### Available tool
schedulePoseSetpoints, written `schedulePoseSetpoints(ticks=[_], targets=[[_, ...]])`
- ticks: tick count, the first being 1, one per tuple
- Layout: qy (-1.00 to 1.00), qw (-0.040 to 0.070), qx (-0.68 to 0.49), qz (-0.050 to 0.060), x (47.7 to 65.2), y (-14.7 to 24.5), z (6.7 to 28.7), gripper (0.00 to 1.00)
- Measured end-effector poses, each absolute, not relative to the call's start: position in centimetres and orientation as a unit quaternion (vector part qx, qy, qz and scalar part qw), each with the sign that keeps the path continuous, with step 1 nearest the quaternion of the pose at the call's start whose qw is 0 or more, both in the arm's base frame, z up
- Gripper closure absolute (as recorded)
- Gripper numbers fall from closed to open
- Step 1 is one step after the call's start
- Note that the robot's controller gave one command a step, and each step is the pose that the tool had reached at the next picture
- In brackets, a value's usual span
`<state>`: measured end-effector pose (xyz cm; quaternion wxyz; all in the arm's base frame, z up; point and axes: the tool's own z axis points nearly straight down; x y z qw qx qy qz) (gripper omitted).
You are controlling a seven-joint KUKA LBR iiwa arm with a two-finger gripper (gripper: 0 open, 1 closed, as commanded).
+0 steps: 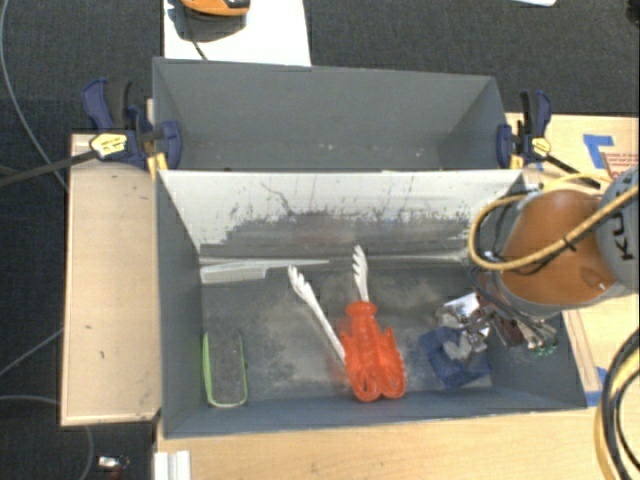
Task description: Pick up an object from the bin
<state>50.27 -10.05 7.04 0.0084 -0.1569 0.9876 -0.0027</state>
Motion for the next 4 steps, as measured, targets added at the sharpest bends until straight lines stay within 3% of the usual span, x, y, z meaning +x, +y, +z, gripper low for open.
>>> schedulePoseSetpoints(ticks=[1,2,4], targets=[[0.988,0.008,-0.157,-0.003,50.3,-10.1,7.0,1.00],[0.985,0.010,-0.174,-0.003,53.9,-4.8,7.1,1.00],[0.985,0.010,-0.175,-0.003,53.9,-4.8,7.1,1.00]])
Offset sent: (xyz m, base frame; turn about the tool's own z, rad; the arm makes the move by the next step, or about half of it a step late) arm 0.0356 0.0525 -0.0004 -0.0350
